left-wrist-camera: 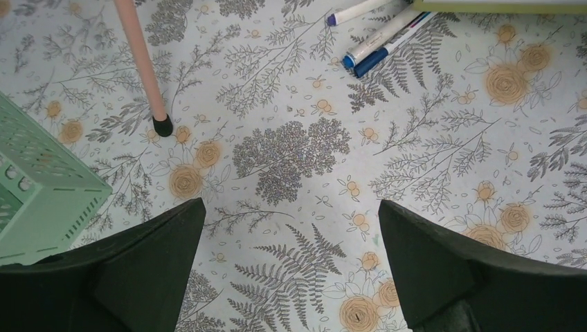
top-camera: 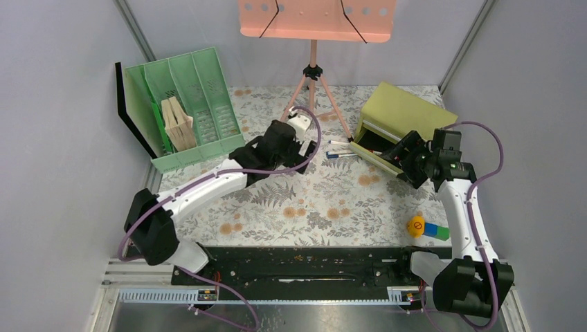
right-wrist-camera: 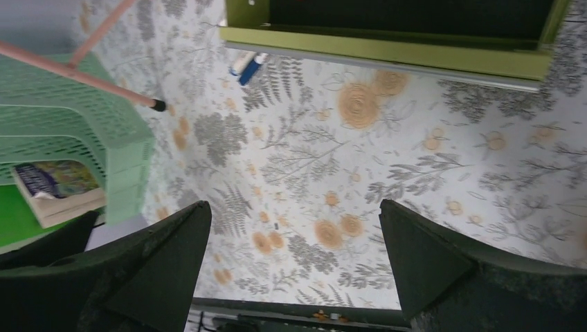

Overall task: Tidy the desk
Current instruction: Pick up the stationery from the center of the board.

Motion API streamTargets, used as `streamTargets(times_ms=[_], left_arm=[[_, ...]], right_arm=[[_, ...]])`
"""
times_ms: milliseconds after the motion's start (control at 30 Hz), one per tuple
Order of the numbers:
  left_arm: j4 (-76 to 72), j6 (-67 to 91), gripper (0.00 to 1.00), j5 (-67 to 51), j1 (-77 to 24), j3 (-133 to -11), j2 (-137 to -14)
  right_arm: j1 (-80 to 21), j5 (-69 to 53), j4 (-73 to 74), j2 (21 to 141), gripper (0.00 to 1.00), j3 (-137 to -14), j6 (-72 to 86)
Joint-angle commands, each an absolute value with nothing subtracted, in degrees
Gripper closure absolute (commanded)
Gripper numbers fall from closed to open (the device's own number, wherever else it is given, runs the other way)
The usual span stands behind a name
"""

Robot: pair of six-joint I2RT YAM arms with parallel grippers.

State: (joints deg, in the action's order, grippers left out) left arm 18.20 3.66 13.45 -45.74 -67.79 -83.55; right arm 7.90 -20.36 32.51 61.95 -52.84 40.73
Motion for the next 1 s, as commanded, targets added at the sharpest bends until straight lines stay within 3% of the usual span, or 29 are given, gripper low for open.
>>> streamTargets(times_ms=[0, 200, 600, 967], left_arm=[[19.41, 4.08, 0.01, 10.34, -45.32, -73.53, -89.03], [27.19, 1.96, 0.02, 2.5, -44.85, -86.07, -101.19], [26.98, 4.87, 0.05, -6.9, -44.57, -102.33, -120.27], [20.84, 14.23, 0.11, -0.4, -43.19, -109.92, -130.36]], right_arm=[[8.0, -14.54, 38.07, 60.58, 0.01, -54.13, 33.45], [8.02, -12.05, 37.86, 60.54, 0.01, -52.4, 31.06], [8.09, -9.17, 38.58, 64.94, 0.01, -54.96, 25.38], [8.09, -6.68, 37.74, 63.57, 0.01, -54.56, 23.8]])
